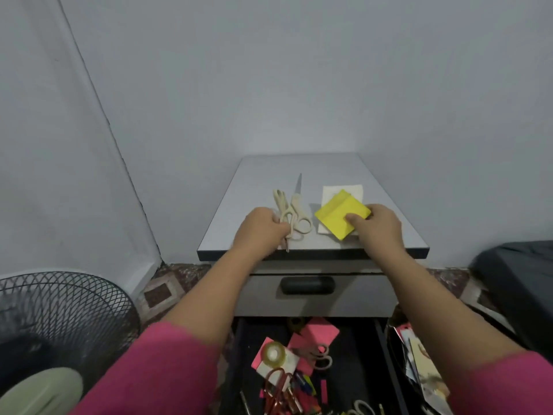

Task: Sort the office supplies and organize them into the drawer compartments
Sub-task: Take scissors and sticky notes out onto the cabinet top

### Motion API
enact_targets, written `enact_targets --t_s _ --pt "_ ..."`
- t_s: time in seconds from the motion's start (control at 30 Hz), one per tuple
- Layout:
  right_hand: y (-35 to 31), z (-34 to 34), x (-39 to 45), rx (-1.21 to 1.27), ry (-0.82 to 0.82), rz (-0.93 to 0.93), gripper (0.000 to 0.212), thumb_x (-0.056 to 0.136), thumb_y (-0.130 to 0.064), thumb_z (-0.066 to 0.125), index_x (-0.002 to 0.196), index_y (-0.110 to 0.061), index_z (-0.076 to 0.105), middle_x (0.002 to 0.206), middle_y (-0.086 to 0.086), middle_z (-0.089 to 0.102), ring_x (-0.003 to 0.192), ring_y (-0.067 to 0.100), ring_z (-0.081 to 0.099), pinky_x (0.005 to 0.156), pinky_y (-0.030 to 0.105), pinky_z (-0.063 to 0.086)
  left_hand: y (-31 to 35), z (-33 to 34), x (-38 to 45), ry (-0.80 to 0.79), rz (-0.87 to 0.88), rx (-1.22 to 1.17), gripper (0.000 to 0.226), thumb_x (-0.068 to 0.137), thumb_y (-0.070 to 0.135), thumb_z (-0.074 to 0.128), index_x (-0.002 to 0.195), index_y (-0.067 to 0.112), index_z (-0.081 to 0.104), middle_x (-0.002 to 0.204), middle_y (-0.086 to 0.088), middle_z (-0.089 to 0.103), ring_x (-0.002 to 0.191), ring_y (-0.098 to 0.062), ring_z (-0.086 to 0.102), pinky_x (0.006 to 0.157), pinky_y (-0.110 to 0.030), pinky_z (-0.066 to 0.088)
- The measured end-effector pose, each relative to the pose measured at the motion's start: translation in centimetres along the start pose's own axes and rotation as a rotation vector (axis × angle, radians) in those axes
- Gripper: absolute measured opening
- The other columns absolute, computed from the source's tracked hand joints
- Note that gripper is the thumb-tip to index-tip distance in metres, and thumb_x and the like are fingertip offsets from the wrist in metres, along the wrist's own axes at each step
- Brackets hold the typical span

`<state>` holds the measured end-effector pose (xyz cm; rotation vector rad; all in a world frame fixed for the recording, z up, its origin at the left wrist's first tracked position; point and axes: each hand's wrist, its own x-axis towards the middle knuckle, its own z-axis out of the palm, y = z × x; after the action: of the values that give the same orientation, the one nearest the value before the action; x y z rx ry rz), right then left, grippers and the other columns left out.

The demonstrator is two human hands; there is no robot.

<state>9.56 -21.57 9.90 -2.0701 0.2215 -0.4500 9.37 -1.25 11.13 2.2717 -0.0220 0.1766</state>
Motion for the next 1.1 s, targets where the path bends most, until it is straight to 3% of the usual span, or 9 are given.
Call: enact_targets --t_s 0.17,0.27,0.43,0.73,0.9,1.1 --pt "0.0 2.3 3.9 -0.146 -0.036 0.038 0.030 0.093 -0.024 0.058 0.112 -0.001 0.054 0.110 0.017 0.059 0.092 0.026 0.050 0.070 0.030 0.033 -0.5 1.6 4.4 -0.058 -0.044 -0.059 0.028 0.079 0.011 0.059 0.052 0.012 0.048 0.054 -0.007 0.058 0.056 -0.023 0.055 0.062 -0.034 0.045" --pt "0.4 3.4 5.6 -0.334 -0.018 0.018 0.036 0.093 -0.035 0.056 0.112 -0.004 0.056 0.113 0.017 0.059 0.107 0.035 0.052 0.076 0.035 0.036 -0.9 2.0 6.2 -0.055 -0.046 -0.074 0.028 0.079 0.012 0.059 0.053 0.013 0.050 0.056 -0.007 0.058 0.058 -0.023 0.056 0.063 -0.033 0.044" --pt "0.1 4.5 7.6 -0.542 0.019 0.050 0.044 0.095 -0.045 0.045 0.118 -0.009 0.056 0.121 0.013 0.054 0.117 0.033 0.046 0.091 0.039 0.035 -1.1 2.6 9.2 -0.021 -0.060 -0.041 0.028 0.077 0.015 0.061 0.053 0.014 0.048 0.058 -0.005 0.059 0.060 -0.023 0.056 0.061 -0.030 0.039" --pt "0.2 5.9 11.3 -0.621 -0.008 0.066 0.045 0.096 -0.049 0.039 0.121 -0.014 0.054 0.124 0.008 0.054 0.119 0.029 0.044 0.093 0.038 0.031 -1.6 3.4 13.5 0.052 -0.019 0.014 0.025 0.076 0.015 0.060 0.053 0.012 0.050 0.060 -0.009 0.062 0.057 -0.021 0.051 0.055 -0.029 0.034" --pt "0.4 6.3 12.0 -0.636 0.003 0.072 0.046 0.096 -0.050 0.039 0.120 -0.014 0.055 0.124 0.010 0.055 0.118 0.030 0.045 0.092 0.039 0.031 -2.1 3.6 13.4 0.136 0.016 -0.021 0.027 0.084 0.019 0.057 0.072 -0.004 0.065 0.069 -0.015 0.069 0.065 -0.030 0.064 0.061 -0.043 0.052" --pt "0.1 6.0 11.6 -0.523 0.023 0.081 0.039 0.094 -0.033 0.040 0.129 -0.019 0.051 0.128 0.010 0.051 0.120 0.029 0.043 0.094 0.038 0.030 -2.3 3.8 13.2 0.171 0.057 -0.055 0.024 0.077 0.021 0.056 0.071 0.000 0.065 0.064 -0.012 0.067 0.069 -0.035 0.066 0.056 -0.044 0.051"
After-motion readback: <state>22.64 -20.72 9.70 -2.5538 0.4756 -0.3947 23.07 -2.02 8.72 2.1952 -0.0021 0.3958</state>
